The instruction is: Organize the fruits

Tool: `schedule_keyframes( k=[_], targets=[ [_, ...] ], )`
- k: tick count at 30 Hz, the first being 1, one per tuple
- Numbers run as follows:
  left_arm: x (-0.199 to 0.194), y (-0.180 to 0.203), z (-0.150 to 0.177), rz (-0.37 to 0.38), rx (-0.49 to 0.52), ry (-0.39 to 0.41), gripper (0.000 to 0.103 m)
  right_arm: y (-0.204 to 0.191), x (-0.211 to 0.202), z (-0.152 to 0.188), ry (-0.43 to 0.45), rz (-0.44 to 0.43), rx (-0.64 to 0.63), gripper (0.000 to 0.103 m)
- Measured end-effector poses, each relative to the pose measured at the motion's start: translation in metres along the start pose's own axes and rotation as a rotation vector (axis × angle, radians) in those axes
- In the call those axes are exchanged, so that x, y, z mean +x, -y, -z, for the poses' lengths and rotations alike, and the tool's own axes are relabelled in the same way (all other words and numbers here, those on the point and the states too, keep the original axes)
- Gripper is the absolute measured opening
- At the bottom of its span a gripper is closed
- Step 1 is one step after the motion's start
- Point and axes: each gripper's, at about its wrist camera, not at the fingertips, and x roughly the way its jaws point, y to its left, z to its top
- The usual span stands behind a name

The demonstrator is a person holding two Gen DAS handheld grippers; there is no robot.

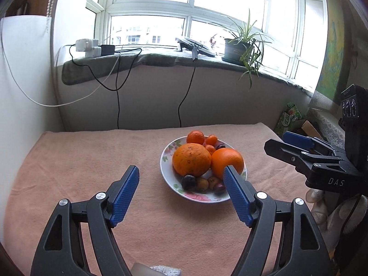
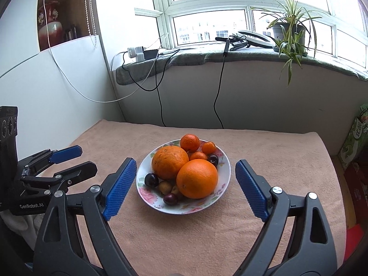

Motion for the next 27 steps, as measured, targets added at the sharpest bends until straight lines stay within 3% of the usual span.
schedule_keyframes(
  k=[27],
  targets=[
    [-0.004,-0.001,0.002,-0.043,0.016,0.011,0.080,0.003,0.008,0.005,-0.028,0.033,0.002,0.090]
  ],
)
